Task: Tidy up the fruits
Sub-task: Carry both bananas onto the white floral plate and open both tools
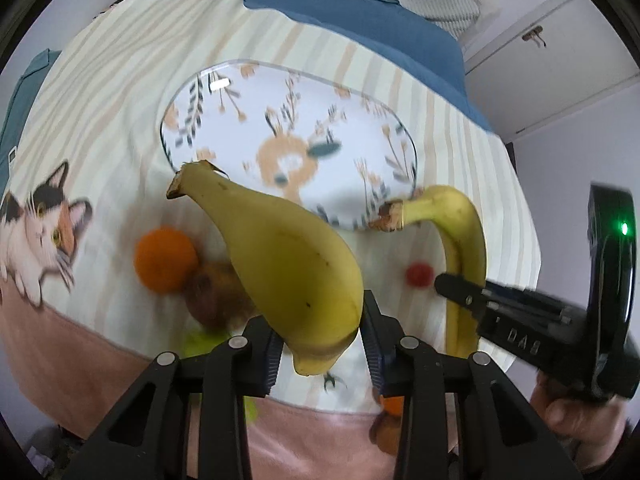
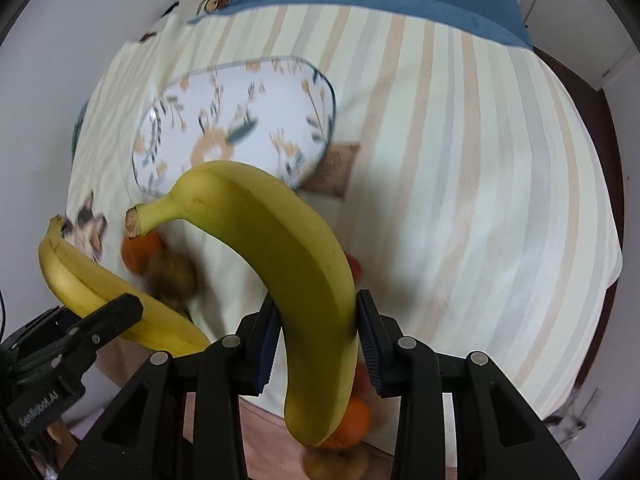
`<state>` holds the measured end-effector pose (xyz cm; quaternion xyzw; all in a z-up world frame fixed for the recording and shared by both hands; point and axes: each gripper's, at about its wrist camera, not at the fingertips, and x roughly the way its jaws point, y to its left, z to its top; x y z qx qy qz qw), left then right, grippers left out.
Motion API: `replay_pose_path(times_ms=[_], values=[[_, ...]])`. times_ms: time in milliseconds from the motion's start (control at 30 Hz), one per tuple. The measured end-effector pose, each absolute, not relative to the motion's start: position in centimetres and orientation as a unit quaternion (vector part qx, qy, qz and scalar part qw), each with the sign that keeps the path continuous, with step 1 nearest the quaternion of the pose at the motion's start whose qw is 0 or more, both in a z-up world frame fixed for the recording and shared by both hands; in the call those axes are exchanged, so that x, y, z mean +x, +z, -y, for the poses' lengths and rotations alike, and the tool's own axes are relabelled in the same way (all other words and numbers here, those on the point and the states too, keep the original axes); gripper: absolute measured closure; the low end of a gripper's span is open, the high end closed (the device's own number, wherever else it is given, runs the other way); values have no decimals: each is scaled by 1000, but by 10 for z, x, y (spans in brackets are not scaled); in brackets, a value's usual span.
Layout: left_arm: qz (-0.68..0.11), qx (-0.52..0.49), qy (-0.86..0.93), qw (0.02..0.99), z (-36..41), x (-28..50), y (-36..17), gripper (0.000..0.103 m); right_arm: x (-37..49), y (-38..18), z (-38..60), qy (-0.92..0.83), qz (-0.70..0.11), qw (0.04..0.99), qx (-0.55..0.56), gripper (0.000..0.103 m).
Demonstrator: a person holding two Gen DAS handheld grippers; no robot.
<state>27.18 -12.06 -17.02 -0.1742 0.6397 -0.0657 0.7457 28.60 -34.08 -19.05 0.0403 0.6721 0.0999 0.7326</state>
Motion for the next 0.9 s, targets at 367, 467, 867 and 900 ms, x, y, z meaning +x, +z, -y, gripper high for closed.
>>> replay_pose_path(times_ms=[367, 467, 867, 900], values=[[-644, -310, -67, 696, 40, 381, -183, 71, 384, -196, 250, 110, -689, 714, 54, 64], [-647, -362, -57, 669, 21, 399, -207, 71, 413, -209, 234, 123, -706, 697, 28, 64], [-654, -465, -40, 595, 3, 394, -258, 71, 468, -264, 158, 156, -746, 638, -115, 65], [-654, -464, -40, 595, 2, 394, -258, 71, 468, -265, 155, 156, -746, 636, -119, 65]])
